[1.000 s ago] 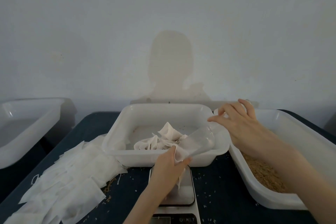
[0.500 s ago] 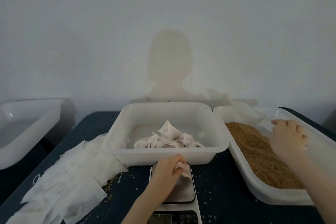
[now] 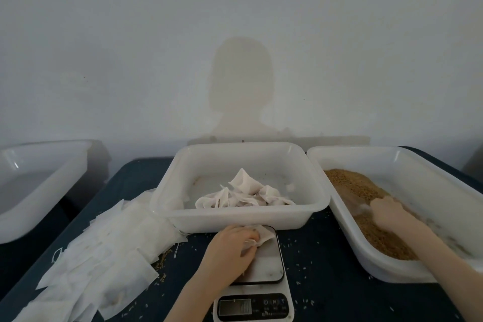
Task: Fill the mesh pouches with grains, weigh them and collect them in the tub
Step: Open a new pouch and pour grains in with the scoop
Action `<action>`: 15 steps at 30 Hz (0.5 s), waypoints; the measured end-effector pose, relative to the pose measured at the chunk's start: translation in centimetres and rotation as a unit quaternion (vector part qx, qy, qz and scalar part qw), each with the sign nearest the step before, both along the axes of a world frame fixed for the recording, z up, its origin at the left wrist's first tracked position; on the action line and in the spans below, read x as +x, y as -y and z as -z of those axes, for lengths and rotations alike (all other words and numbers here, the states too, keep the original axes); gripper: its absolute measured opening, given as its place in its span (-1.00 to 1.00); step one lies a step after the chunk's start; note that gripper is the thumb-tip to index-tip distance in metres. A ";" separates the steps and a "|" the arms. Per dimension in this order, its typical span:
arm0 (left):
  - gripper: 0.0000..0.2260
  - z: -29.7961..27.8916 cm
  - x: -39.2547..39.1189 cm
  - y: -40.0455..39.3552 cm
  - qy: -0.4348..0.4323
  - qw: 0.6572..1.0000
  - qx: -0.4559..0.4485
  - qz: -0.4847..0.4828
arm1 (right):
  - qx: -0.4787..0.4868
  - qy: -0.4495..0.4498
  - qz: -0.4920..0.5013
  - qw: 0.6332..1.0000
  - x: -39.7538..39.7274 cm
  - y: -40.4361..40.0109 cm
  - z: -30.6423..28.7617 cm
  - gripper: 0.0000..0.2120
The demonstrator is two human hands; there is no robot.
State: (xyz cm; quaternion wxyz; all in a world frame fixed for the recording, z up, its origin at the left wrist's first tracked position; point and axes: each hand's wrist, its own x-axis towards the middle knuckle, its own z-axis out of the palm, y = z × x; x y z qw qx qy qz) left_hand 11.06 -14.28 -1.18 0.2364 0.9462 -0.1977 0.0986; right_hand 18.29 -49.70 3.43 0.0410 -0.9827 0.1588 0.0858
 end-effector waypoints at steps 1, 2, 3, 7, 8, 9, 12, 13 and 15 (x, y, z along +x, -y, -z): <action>-0.77 0.0 0.0 0.0 -0.003 1.000 -0.004 0.002 | 0.006 -0.008 -0.008 1.000 0.0 -0.2 0.1 -0.59; -0.77 0.0 0.0 0.0 -0.006 1.000 -0.005 0.001 | 0.006 -0.017 -0.020 1.000 0.0 -0.4 0.2 -0.58; -0.77 0.0 -0.1 0.0 -0.009 1.000 -0.006 -0.001 | -0.001 -0.025 -0.030 0.999 -0.1 -0.6 0.3 -0.57; -0.76 0.0 -0.2 -0.1 -0.024 1.000 -0.004 -0.001 | -0.042 -0.039 -0.066 0.996 -0.3 -0.8 0.2 -0.58; -0.77 -0.1 -0.3 -0.1 -0.026 1.000 -0.010 -0.001 | -0.046 -0.038 -0.069 0.996 -0.4 -0.9 0.1 -0.60; -0.78 -0.2 -0.4 -0.2 -0.025 1.000 -0.019 -0.002 | -0.050 -0.038 -0.070 0.996 -0.6 -1.0 0.1 -0.64; -0.79 -0.2 -0.8 -0.6 -0.013 0.999 -0.048 -0.006 | -0.071 -0.020 -0.064 0.995 -1.5 -1.7 -0.7 -0.84; -0.81 -0.2 -0.9 -0.7 -0.011 0.998 -0.057 -0.008 | -0.086 -0.002 -0.062 0.994 -1.7 -1.9 -1.0 -0.83; -0.88 -0.4 -1.2 -1.2 0.000 0.997 -0.080 -0.016 | -0.108 0.062 -0.069 0.990 -2.4 -2.8 -1.8 -0.73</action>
